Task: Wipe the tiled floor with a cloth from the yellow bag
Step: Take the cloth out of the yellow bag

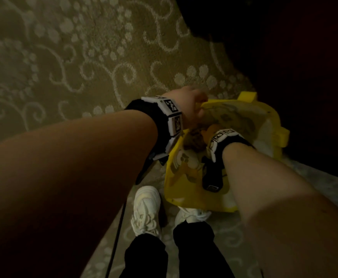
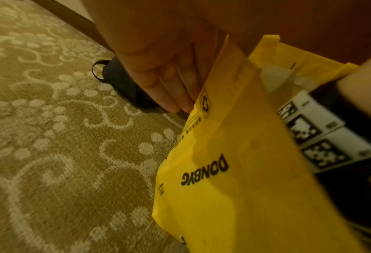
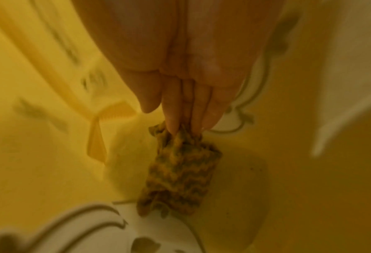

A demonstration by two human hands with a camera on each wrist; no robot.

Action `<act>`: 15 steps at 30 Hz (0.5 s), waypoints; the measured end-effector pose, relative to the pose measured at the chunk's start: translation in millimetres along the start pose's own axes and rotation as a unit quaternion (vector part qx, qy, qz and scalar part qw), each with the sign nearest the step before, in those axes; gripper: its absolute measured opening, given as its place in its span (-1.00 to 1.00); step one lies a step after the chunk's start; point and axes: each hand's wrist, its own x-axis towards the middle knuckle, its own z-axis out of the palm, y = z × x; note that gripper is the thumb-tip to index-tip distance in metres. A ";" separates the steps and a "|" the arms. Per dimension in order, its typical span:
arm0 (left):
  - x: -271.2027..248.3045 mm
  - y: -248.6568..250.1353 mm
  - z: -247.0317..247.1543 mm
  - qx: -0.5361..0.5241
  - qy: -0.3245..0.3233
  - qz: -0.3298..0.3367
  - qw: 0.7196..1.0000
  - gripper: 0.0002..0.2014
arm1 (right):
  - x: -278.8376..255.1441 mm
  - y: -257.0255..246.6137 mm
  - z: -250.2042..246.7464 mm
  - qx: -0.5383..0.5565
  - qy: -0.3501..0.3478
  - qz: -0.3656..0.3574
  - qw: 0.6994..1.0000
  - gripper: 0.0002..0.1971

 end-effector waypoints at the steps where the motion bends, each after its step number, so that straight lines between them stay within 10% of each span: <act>1: -3.7 3.5 -4.4 0.017 -0.011 -0.012 1.000 -0.58 | -10.2 -2.7 -5.8 -0.083 0.090 0.108 0.987 -0.10; 3: -14.9 12.3 -15.0 0.047 -0.031 -0.031 0.998 -0.57 | -34.0 10.9 -3.2 -0.110 0.237 0.211 0.942 -0.18; 9: -75.4 40.4 -51.1 0.123 -0.042 -0.056 0.990 -0.59 | -107.0 0.3 18.9 -0.020 0.367 0.188 0.911 -0.61; 15: -150.1 85.3 -105.8 0.158 -0.026 -0.058 0.985 -0.61 | -220.0 -33.0 49.1 0.095 0.458 0.153 0.871 -0.52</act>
